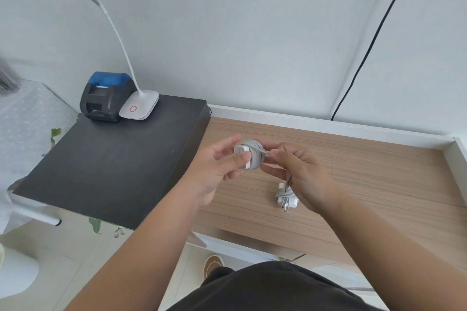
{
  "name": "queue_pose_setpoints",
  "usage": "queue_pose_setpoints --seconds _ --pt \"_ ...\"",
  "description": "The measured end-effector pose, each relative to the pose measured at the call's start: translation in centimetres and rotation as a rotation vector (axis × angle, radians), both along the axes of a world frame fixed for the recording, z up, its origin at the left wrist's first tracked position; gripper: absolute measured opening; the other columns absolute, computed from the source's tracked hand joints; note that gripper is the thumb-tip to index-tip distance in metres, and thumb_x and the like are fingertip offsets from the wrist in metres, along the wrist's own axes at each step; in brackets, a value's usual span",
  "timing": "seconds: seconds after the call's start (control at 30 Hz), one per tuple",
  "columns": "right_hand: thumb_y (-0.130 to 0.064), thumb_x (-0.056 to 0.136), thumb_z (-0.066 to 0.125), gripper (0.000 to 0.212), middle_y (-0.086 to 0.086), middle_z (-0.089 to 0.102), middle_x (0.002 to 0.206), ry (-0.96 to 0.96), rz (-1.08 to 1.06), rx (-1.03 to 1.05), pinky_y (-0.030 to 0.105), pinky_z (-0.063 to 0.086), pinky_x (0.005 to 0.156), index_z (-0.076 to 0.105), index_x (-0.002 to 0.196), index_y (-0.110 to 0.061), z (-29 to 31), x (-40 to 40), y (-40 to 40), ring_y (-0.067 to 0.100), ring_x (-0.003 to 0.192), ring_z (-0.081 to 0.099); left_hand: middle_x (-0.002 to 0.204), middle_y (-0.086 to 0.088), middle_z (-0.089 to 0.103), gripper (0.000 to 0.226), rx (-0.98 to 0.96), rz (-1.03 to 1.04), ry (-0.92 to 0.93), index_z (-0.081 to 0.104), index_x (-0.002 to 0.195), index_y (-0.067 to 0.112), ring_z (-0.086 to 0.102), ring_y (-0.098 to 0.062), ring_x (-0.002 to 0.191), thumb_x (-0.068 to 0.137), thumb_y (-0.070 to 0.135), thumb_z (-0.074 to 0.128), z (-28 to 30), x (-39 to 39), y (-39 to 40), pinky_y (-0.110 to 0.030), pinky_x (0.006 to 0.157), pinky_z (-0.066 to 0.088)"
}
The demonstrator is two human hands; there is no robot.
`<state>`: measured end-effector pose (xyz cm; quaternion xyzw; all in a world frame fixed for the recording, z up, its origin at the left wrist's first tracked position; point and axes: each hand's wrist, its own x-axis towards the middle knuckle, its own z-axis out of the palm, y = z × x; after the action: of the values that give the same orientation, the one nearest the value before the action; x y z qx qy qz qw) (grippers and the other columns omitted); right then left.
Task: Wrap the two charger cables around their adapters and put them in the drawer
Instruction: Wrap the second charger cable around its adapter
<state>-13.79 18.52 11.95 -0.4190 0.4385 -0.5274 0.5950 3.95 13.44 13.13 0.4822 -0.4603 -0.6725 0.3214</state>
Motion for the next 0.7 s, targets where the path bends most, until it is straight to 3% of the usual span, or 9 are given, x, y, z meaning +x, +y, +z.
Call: queue_pose_setpoints --seconds 0.07,0.2,0.33,0.5,0.57,0.63,0.7 --pt "-0.006 0.099 0.044 0.038 0.001 0.066 0.126 0.061 0.038 0.001 0.031 0.053 0.086 0.055 0.063 -0.011 0.3 -0.2 0.0 0.022 0.109 0.064 0.112 0.002 0.07 0.059 -0.015 -0.112 -0.015 0.057 0.133 0.024 0.061 -0.011 0.083 0.076 0.026 0.075 0.2 0.4 -0.1 -0.02 0.064 0.048" --pt "-0.006 0.098 0.046 0.032 0.0 0.067 0.123 0.269 0.06 -0.076 0.04 0.049 0.099 0.054 0.068 -0.003 0.8 -0.7 -0.4 0.016 0.115 0.062 0.118 0.003 0.069 0.051 -0.079 -0.178 -0.064 0.056 0.133 0.033 0.068 -0.01 0.095 0.087 0.017 0.07 0.5 0.6 0.0 -0.024 0.074 0.055" --pt "-0.024 0.092 0.053 0.034 -0.008 0.067 0.121 0.569 0.019 -0.249 0.037 0.049 0.097 0.057 0.074 0.005 1.3 -1.0 -0.7 0.005 0.111 0.063 0.12 -0.006 0.067 0.051 -0.062 -0.164 0.016 0.058 0.129 0.03 0.071 -0.016 0.089 0.084 0.012 0.071 0.2 0.3 0.7 -0.028 0.075 0.057" --pt "-0.012 0.091 0.058 0.025 -0.002 0.065 0.119 0.573 -0.08 -0.399 0.023 0.048 0.092 0.056 0.068 -0.003 1.9 -0.6 -1.1 0.005 0.111 0.062 0.098 -0.009 0.069 0.047 0.029 0.021 0.355 0.058 0.116 0.02 0.071 -0.022 0.078 0.072 0.005 0.069 0.4 -1.0 1.8 -0.028 0.07 0.059" --pt "-0.012 0.092 0.06 0.023 -0.003 0.066 0.116 0.594 -0.141 -0.38 0.027 0.05 0.085 0.06 0.069 -0.009 1.9 -0.6 -1.4 0.007 0.102 0.065 0.102 -0.014 0.066 0.048 0.025 0.076 0.422 0.055 0.112 0.02 0.07 -0.027 0.077 0.068 0.005 0.069 0.4 -1.3 2.1 -0.026 0.065 0.06" --pt "-0.01 0.092 0.06 0.022 0.0 0.071 0.108 0.52 -0.154 -0.329 0.038 0.054 0.079 0.06 0.072 0.0 1.7 -0.5 -1.7 0.02 0.094 0.067 0.107 -0.016 0.063 0.047 -0.01 0.074 0.449 0.053 0.11 0.021 0.069 -0.029 0.079 0.071 0.003 0.072 0.4 -1.4 2.2 -0.024 0.062 0.058" --pt "-0.004 0.092 0.059 0.022 0.003 0.073 0.104 0.392 -0.143 -0.293 0.041 0.058 0.077 0.058 0.075 0.008 1.6 -0.3 -1.8 0.03 0.094 0.068 0.114 -0.016 0.061 0.051 -0.031 0.057 0.49 0.051 0.109 0.021 0.068 -0.031 0.085 0.071 0.006 0.082 0.1 -1.2 2.1 -0.024 0.063 0.058"
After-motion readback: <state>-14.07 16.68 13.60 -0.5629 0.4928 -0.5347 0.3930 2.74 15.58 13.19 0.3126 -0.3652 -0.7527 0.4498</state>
